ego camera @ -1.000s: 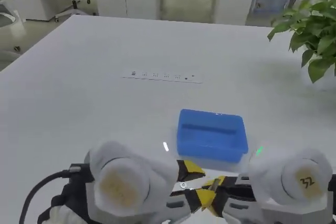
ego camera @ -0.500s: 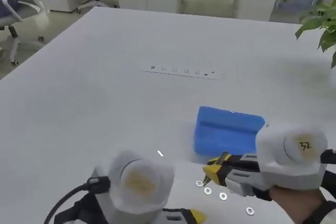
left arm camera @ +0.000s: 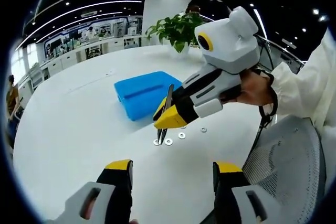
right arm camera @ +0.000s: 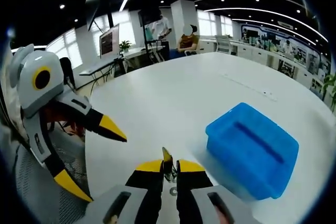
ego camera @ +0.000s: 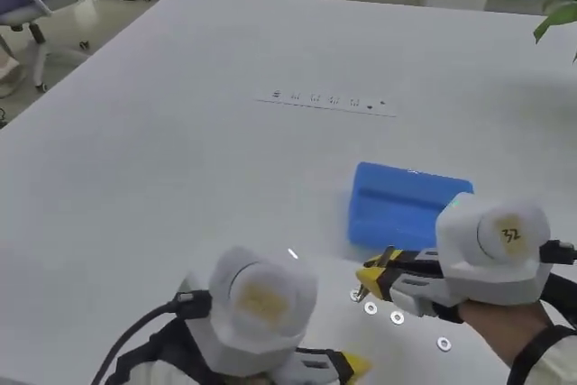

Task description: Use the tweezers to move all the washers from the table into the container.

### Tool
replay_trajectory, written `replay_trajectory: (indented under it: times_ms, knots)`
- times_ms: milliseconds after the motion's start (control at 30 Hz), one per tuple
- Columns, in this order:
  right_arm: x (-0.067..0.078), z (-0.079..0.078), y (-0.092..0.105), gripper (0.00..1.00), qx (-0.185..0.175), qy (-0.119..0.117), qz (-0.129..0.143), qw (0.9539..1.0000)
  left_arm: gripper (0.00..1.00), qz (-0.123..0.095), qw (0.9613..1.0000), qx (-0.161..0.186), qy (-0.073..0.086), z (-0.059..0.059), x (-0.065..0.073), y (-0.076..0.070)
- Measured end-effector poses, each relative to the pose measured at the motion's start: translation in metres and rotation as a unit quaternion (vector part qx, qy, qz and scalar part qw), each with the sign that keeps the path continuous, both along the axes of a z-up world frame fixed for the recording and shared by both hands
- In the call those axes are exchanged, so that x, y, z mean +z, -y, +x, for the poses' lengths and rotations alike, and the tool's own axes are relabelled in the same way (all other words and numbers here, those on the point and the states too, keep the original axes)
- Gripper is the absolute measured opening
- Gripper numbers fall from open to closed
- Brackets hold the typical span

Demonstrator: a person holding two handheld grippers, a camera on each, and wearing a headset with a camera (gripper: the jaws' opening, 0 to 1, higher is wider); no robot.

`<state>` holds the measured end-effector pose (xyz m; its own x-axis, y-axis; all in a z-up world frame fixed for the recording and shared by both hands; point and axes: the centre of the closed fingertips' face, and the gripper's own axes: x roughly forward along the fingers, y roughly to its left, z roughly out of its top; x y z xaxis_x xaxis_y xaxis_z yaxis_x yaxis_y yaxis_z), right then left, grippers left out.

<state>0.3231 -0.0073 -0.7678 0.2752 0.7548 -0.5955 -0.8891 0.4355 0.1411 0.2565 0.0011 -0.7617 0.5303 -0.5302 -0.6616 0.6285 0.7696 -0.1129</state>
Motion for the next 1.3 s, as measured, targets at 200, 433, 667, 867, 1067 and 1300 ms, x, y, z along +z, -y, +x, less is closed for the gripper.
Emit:
replay_trajectory:
  times_ms: [200, 433, 667, 867, 1067, 1300]
  knots:
    - [-0.0020, -0.0002, -0.0014, 0.05, 0.007, 0.011, -0.007, 0.9999, 0.64, 0.009, 0.9999, -0.004, -0.003, -0.0029, -0.0057, 0.0014]
    - [-0.0011, 0.0050, 0.0023, 0.05, -0.007, 0.003, 0.002, 1.0000, 0.63, 0.017, 0.9997, -0.016, 0.000, -0.0019, -0.0080, 0.0034]
    - [-0.0022, 0.0047, 0.0003, 0.05, -0.006, 0.009, -0.001, 0.9999, 0.62, 0.015, 0.9997, -0.020, 0.004, -0.0028, -0.0071, 0.0052]
    - [-0.0020, 0.0052, 0.0003, 0.05, -0.004, 0.015, -0.006, 0.9999, 0.62, 0.018, 0.9995, -0.026, 0.006, -0.0031, -0.0068, 0.0055]
    - [-0.0010, 0.0049, 0.0020, 0.05, -0.007, 0.016, -0.007, 0.9998, 0.61, 0.020, 0.9994, -0.028, 0.006, -0.0041, -0.0071, 0.0053]
    - [-0.0023, 0.0043, -0.0007, 0.05, -0.003, 0.019, -0.007, 0.9998, 0.61, 0.025, 0.9992, -0.030, 0.006, -0.0050, -0.0095, 0.0054]
